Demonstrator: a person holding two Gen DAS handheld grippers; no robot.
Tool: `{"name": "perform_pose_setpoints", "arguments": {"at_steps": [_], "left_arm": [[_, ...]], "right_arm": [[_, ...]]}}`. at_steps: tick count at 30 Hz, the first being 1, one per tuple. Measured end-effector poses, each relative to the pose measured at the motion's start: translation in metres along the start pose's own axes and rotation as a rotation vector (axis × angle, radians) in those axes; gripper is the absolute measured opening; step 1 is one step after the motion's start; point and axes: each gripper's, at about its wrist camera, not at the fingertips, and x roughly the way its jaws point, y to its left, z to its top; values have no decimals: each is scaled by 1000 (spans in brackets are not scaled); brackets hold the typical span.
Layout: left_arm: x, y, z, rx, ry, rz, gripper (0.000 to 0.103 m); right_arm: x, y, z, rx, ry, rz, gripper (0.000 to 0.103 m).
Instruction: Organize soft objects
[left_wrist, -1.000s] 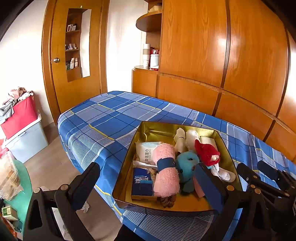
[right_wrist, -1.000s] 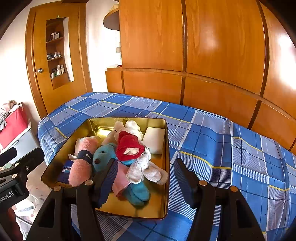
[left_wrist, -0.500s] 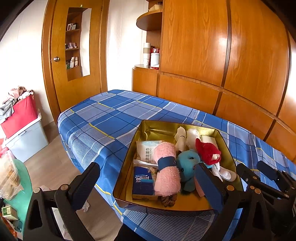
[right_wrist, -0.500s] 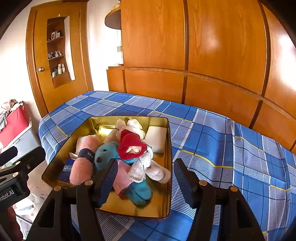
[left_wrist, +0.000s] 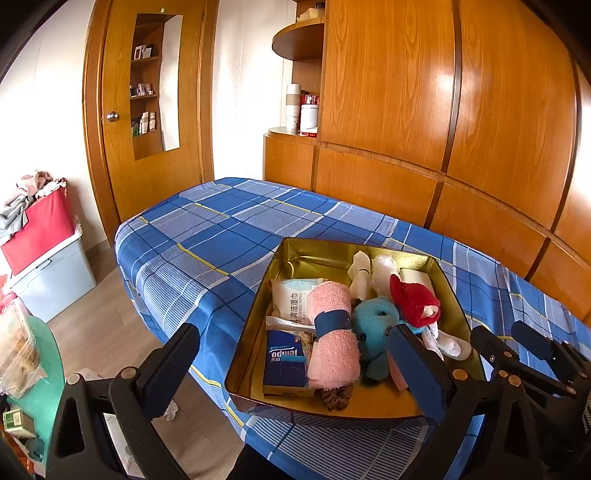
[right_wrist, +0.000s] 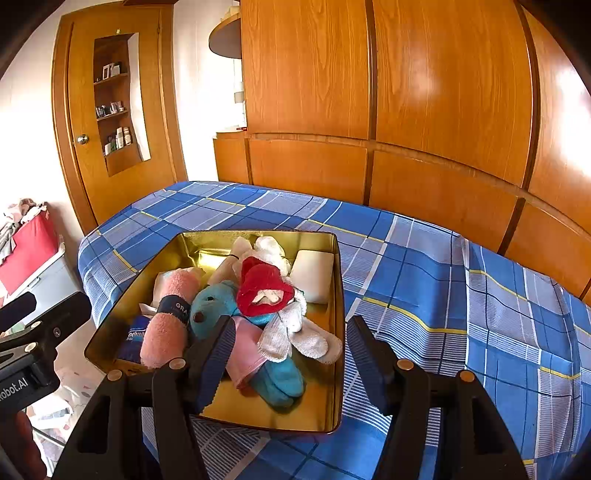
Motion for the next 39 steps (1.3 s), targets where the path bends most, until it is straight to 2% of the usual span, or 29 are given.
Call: {"name": "perform_pose_setpoints", "arguments": {"at_steps": [24,29,36,37,39], "left_arm": [[0,0,-2,-2,13,6,103],[-1,-2,1,-8,24,-17,103],[2,-10,-1,33,15,74,102],[2,-10,-2,34,13,76,102],[1,-7,-3,18,7,36,101]], "right_arm": [[1,-2,-2,9,8,6,64],[1,-2,-2,9,7,5,63],[4,-3,-5,14,19,3,64],[4,-3,-6,14,20,2,64],[5,-5,-7,19,25,0,64]]}}
